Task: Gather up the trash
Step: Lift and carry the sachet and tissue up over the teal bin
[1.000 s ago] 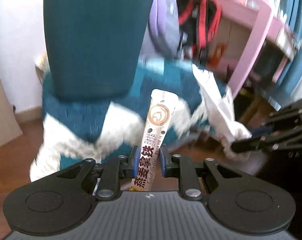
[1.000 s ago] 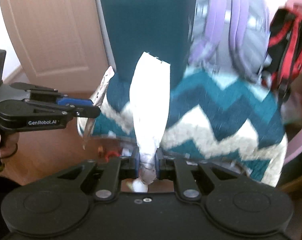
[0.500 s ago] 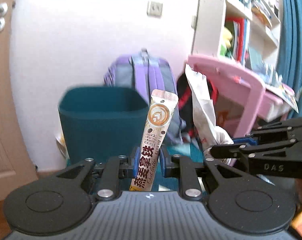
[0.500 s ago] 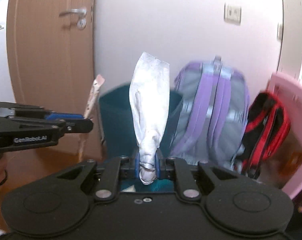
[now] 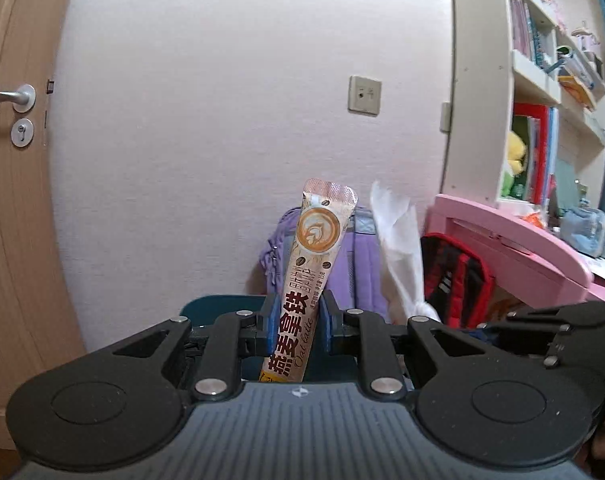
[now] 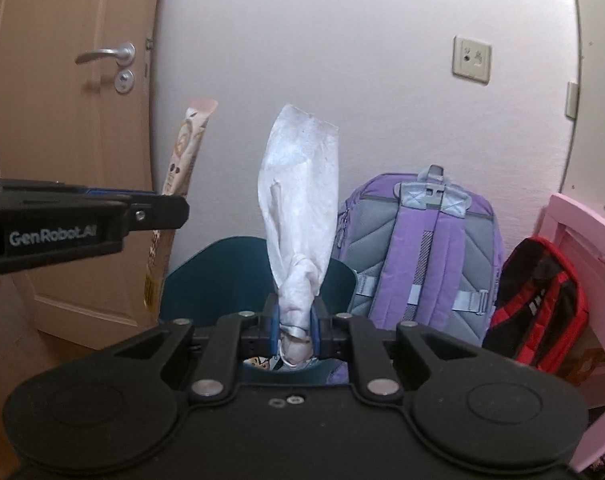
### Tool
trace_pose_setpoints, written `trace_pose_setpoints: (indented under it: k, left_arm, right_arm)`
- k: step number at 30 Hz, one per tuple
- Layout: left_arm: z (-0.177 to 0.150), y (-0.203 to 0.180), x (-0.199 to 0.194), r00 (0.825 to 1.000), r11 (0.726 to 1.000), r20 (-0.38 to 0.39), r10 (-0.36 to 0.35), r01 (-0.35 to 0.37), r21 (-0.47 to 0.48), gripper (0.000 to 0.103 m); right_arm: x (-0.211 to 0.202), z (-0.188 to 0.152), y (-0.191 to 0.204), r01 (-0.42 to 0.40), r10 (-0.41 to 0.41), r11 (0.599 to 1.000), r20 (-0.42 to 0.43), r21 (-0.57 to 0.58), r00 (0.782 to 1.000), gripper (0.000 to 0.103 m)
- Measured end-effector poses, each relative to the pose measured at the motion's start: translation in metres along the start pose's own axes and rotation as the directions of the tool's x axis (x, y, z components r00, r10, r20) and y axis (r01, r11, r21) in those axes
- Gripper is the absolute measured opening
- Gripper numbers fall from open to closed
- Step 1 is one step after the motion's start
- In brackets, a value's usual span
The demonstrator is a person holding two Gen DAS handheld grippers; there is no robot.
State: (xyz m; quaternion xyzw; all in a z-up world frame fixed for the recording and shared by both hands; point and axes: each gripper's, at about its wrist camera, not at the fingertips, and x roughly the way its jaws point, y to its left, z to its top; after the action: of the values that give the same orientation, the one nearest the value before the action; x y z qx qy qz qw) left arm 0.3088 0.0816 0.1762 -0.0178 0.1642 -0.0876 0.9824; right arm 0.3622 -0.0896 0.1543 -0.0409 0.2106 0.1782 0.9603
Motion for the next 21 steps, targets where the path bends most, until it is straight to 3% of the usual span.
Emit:
trace_pose_setpoints:
  k: [8, 21]
  left_arm:
    - [-0.008, 0.026, 0.072, 0.992, 0.997, -0.112, 0.059, -0.064, -0.042, 0.020]
    - [-0.048, 0.053, 0.157, 0.948, 0.992, -0.297, 0.114, -0.125, -0.019, 0.020]
  right_arm:
    - [0.057, -0.003, 0.010, -0.010, 0.008, 1.000, -0.107, -0.018, 0.994, 0.014]
    - [0.117, -0.018, 0.018, -0.019, 0.007, 0.999, -0.245, -0.045, 0.969, 0.018]
